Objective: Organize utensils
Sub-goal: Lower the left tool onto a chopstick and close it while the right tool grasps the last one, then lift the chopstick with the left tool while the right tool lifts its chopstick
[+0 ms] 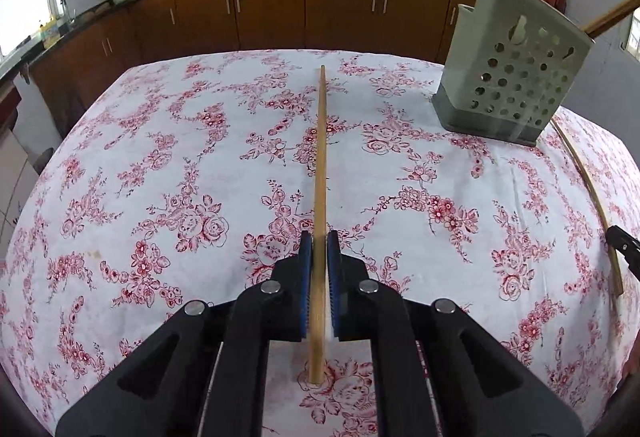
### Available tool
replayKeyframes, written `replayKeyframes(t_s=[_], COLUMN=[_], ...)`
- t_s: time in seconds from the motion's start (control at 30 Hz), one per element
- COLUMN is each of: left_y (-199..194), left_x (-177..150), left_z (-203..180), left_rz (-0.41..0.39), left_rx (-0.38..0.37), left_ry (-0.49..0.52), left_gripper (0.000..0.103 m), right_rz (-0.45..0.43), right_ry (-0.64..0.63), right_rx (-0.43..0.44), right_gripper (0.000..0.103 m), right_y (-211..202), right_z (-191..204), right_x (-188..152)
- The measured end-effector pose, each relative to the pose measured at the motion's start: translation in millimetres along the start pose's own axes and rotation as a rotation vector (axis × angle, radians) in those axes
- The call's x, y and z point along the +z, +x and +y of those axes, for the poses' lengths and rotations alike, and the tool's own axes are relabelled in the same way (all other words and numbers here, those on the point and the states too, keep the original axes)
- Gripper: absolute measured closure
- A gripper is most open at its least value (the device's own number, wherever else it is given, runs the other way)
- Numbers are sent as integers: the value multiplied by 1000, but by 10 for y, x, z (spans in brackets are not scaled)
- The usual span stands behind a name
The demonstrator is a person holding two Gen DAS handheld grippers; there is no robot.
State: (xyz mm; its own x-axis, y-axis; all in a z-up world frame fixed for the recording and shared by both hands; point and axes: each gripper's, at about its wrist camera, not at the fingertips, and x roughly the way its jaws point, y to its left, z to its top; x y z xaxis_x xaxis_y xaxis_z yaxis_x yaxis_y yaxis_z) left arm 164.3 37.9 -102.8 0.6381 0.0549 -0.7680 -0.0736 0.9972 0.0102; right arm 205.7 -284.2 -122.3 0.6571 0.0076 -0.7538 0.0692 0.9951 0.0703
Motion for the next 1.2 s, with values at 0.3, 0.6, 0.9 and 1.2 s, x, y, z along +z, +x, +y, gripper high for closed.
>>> replayKeyframes(t_s=[0.3,0.6,0.9,1.2], left_y=[10,-6,-6,-6], left_x=[-17,0,2,2], left_z=[77,56,54,50], left_rz=[-1,0,0,0], left_rx=[-27,-19,-17,-17], left_ry=[-27,-20,-16,-16], left_gripper=[92,92,92,91], right_rz=[1,2,2,2], right_ry=[1,1,1,1], right_rx=[3,5,6,6], right_gripper=[94,94,94,93], right_y=[-14,0,-2,-2], right_z=[14,-11,-10,-6], right_x=[-12,-1,2,1])
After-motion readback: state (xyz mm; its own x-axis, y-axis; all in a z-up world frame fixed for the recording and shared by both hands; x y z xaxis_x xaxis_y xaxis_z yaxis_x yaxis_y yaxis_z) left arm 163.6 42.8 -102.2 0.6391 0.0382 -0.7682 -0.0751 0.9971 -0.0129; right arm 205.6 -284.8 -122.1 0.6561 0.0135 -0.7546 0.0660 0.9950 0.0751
